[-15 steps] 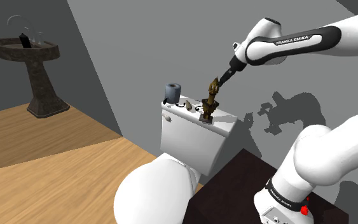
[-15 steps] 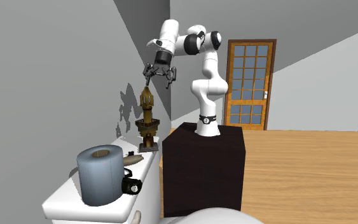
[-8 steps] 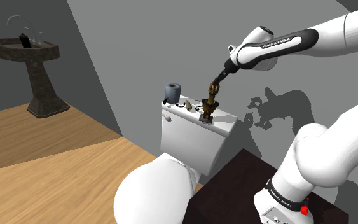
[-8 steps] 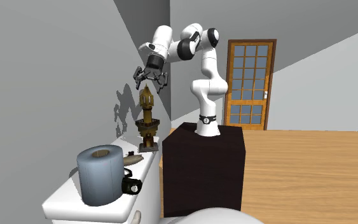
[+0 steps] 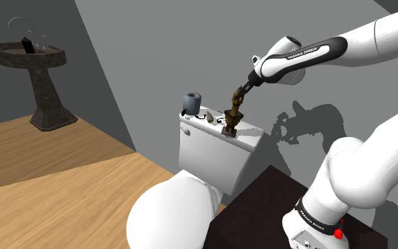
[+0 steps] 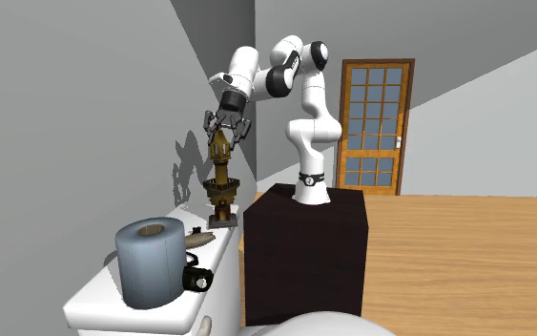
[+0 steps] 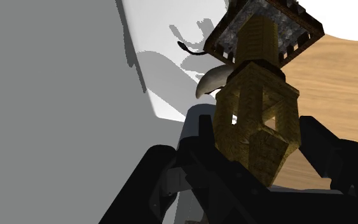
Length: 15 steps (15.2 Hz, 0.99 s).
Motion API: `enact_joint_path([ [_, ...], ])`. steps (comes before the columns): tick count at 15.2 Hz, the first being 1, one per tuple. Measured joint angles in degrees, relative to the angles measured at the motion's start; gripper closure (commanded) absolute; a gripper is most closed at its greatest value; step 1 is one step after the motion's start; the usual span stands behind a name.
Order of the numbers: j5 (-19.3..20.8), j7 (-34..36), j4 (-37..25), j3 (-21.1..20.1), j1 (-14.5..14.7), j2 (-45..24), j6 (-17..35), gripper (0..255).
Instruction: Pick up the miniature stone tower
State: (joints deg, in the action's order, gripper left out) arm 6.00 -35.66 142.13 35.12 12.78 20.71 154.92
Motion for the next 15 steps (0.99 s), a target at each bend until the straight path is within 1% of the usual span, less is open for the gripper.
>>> enact_joint_path([
  [8, 0.0, 0.0, 0.0, 0.0, 0.0, 0.0, 0.1, 255],
  [15, 1.1, 1.4, -2.8, -1.7, -1.0, 2.0, -4.9, 255],
])
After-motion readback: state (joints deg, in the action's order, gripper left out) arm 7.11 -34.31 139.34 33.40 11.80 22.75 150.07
